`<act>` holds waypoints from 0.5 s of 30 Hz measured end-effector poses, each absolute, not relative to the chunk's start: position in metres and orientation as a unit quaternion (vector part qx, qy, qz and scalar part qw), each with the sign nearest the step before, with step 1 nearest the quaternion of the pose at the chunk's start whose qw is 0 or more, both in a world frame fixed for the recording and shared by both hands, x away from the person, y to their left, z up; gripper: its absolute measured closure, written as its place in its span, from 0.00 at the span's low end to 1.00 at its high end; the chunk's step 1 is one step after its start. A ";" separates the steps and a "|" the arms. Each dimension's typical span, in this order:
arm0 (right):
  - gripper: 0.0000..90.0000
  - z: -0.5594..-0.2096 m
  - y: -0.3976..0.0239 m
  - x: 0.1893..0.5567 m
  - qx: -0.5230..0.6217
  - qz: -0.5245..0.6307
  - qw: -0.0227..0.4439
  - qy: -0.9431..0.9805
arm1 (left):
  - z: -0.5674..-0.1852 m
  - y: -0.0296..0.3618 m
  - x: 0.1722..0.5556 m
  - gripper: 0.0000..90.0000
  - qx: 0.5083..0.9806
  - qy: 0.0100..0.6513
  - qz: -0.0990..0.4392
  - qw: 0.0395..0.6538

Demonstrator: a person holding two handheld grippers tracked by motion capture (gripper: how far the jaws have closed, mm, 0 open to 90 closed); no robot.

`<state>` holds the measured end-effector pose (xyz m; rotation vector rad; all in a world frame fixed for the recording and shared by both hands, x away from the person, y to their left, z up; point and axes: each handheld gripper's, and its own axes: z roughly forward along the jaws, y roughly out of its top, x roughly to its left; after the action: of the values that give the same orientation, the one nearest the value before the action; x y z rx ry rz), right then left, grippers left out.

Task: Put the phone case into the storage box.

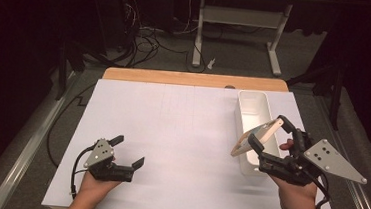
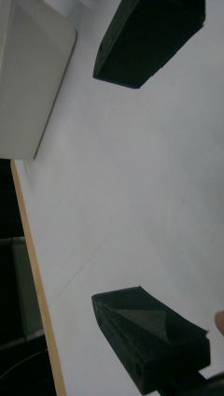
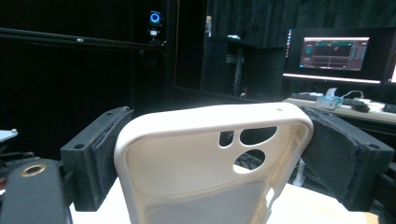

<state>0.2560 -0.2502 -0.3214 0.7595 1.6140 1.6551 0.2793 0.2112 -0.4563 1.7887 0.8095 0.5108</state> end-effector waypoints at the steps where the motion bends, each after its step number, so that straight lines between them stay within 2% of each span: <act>1: 0.15 -0.321 -0.251 0.256 0.295 0.638 0.347 0.621 | -0.456 0.211 0.279 0.00 0.749 0.339 0.214 0.528; 15: 0.15 -0.315 -0.273 0.256 0.318 0.633 0.376 0.597 | -0.457 0.211 0.279 0.00 0.750 0.337 0.213 0.528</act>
<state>0.2558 -0.2729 -0.3155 0.8146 1.5278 1.6185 0.2795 0.2106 -0.4566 1.7909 0.8041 0.5095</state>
